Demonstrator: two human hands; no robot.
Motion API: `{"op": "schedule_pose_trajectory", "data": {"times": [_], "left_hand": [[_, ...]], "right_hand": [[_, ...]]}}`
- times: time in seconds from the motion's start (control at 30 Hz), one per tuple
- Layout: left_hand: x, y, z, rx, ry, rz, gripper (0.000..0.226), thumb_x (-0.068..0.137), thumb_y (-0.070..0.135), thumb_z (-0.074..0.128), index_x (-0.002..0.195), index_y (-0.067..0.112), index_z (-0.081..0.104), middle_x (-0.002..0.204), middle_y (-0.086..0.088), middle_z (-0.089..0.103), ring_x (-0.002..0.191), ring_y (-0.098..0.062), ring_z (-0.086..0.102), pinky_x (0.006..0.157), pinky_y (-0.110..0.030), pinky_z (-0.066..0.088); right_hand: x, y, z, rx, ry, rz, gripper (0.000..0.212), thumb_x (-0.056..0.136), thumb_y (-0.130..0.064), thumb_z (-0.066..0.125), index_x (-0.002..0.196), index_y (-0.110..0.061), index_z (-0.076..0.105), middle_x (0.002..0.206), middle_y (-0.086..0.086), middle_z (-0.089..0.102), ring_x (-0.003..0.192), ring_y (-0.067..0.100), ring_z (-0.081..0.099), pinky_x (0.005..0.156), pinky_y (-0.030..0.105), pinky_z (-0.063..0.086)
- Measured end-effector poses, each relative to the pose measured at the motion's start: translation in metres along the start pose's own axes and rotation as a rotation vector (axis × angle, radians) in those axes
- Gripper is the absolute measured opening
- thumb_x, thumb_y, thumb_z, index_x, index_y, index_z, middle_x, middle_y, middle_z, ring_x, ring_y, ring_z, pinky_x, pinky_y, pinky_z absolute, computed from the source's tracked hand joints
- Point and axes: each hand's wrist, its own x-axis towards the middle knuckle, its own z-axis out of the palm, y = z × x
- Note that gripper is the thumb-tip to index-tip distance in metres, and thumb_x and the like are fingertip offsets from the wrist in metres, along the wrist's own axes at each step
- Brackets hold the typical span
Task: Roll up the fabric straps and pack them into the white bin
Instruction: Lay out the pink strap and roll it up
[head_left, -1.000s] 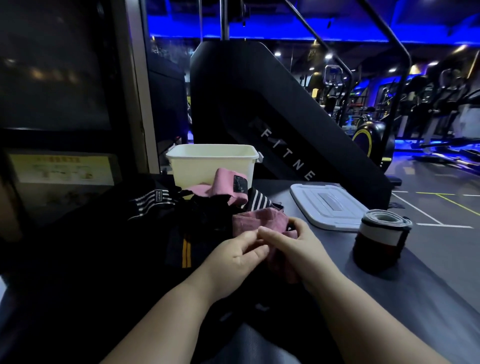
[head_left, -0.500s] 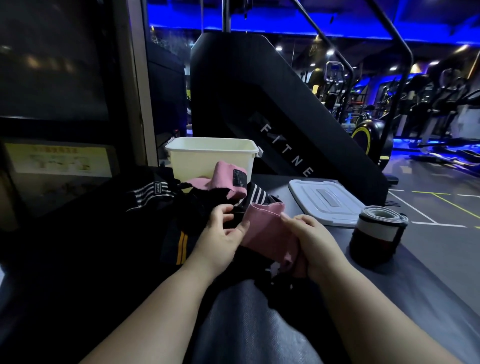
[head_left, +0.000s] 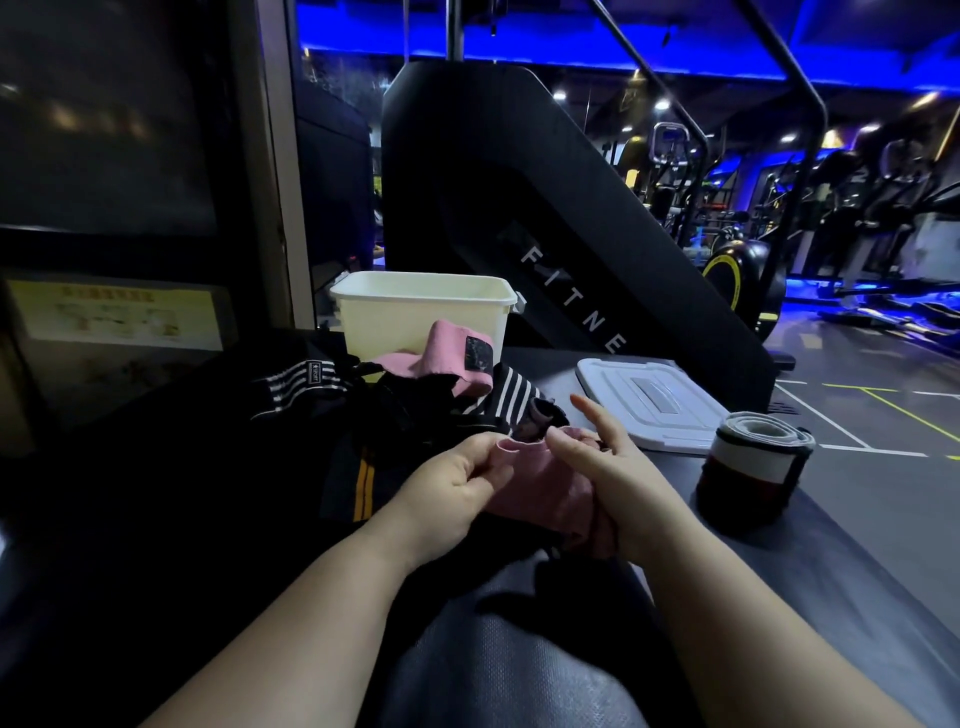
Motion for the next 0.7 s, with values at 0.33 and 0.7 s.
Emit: {"op": "schedule_pose_trajectory", "data": {"times": [0.33,0.7], "left_hand": [[0.001,0.002,0.003,0.048,0.112,0.011,0.020,0.099,0.015,0.053,0.114,0.026,0.062,0.107,0.006,0.070,0.103,-0.006,0.063,0.087,-0.011,0.045],[-0.003,0.007,0.011,0.310,0.473,-0.106,0.038,0.092,0.039,0.059,0.115,0.010,0.053,0.116,-0.006,0.056,0.099,-0.018,0.055,0.080,-0.018,0.037]], "right_hand": [[0.005,0.008,-0.001,-0.126,0.019,0.009,0.015,0.075,-0.026,0.080,0.084,-0.016,0.074,0.084,0.008,0.072,0.079,0.020,0.064,0.081,0.040,0.051],[0.005,0.014,0.013,-0.306,0.334,-0.157,0.021,0.080,-0.038,0.075,0.078,-0.021,0.062,0.074,-0.007,0.063,0.073,0.010,0.056,0.074,0.031,0.048]]}}
